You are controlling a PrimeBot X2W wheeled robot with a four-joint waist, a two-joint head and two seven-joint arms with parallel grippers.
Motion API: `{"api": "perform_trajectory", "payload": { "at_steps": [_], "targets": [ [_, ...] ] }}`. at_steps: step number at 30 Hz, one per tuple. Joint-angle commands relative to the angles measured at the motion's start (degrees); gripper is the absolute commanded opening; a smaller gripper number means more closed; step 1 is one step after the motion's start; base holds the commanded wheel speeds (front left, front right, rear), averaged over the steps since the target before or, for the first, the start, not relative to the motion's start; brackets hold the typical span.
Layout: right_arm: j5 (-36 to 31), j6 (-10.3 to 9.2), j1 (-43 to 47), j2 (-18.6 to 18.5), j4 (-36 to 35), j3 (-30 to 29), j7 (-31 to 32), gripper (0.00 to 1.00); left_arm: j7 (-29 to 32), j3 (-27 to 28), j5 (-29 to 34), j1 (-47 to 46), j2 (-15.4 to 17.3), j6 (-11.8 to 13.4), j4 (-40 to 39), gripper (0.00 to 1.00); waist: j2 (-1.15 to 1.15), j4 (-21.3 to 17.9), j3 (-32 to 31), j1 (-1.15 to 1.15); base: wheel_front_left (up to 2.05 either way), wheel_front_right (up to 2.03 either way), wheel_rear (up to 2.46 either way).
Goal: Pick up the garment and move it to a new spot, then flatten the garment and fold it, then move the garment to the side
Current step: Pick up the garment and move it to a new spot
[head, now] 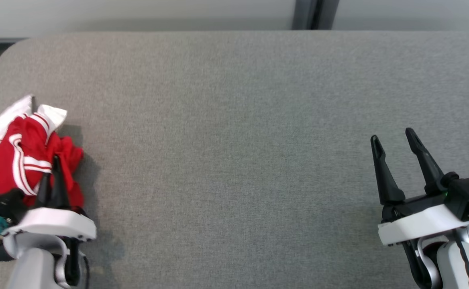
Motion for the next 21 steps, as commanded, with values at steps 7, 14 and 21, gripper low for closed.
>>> {"api": "perform_trajectory", "payload": {
  "at_steps": [7, 14, 21],
  "targets": [
    [0.28, 0.01, 3.84, 0.35, 1.06, -0.62, 0.25, 1.0, 1.57, -3.87, 2.25, 7.52, -2.47, 0.96, -9.4, 0.0, 0.0, -3.43, -6.26, 0.0, 0.0, 0.0, 0.0],
    [0.76, 0.01, 6.71, 0.97, 0.13, -0.99, 1.46, 1.0, 6.26, -8.88, 3.88, 11.13, -3.49, 0.62, -17.32, 0.0, 0.0, -8.05, -8.22, 0.0, 0.0, 0.0, 0.0],
    [1.26, 0.01, 6.27, 1.4, -1.22, -0.82, 2.09, 1.0, 10.79, -15.71, 5.63, 6.62, -4.16, -1.78, -20.58, 0.0, 0.0, -13.68, -5.32, 0.0, 0.0, 0.0, 0.0]
  ]
}}
